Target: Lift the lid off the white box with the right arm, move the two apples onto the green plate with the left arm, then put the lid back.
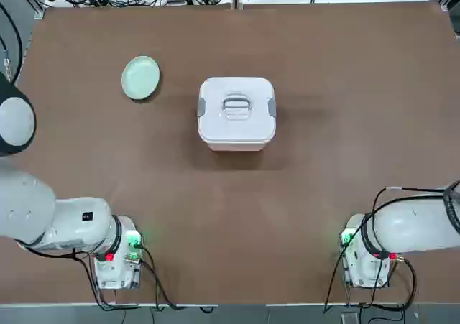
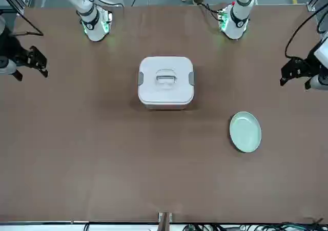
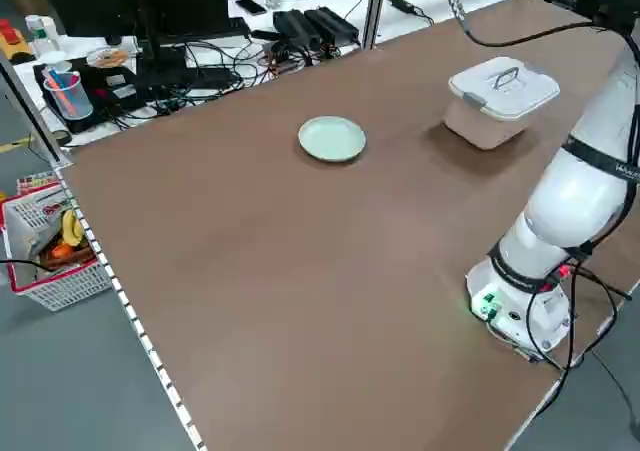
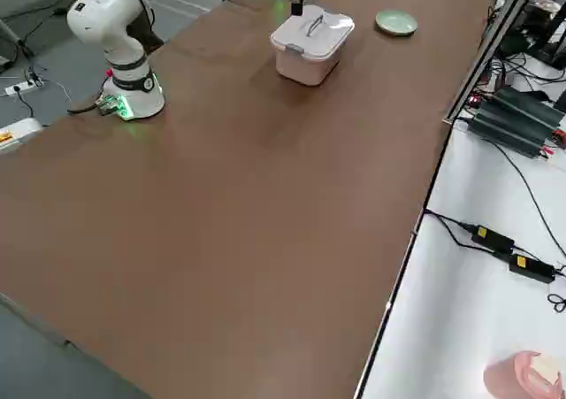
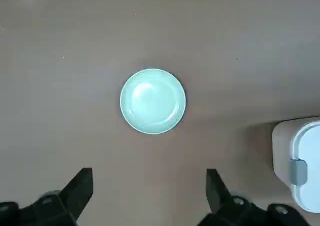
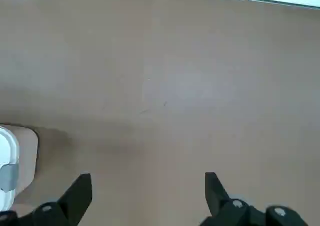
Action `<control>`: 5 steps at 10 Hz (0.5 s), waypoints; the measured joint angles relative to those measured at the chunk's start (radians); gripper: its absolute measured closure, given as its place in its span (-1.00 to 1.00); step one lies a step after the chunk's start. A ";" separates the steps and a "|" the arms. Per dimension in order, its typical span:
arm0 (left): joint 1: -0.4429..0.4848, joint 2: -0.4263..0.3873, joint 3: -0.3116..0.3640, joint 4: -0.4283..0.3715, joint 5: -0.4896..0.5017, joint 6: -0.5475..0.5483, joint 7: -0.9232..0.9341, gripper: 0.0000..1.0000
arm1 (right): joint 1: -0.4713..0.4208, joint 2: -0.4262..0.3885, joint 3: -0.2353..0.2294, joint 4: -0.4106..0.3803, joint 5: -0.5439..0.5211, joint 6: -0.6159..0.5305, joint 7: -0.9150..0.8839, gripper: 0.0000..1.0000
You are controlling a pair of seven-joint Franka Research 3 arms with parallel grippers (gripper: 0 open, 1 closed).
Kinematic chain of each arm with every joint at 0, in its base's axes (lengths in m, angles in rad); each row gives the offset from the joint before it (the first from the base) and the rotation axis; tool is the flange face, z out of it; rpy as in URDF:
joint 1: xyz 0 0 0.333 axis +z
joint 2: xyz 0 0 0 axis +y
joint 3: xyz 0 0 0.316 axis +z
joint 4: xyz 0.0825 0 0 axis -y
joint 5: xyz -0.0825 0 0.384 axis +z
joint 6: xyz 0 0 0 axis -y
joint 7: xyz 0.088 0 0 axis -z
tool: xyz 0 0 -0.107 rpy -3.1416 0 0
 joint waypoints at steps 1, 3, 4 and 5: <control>0.000 0.000 -0.005 -0.001 0.000 0.000 0.000 -0.99 | 0.000 0.000 -0.001 0.000 0.000 0.002 0.000 -1.00; 0.000 0.001 -0.006 -0.001 0.000 0.000 0.000 -1.00 | 0.000 0.001 0.001 -0.002 0.001 0.001 -0.004 -1.00; 0.000 0.001 -0.007 -0.002 0.000 0.000 0.000 -0.99 | 0.004 0.002 0.004 -0.003 0.011 -0.001 -0.014 -1.00; 0.000 0.002 -0.010 -0.003 0.000 0.000 0.000 -0.99 | 0.015 0.003 0.007 -0.005 0.024 -0.009 -0.043 -1.00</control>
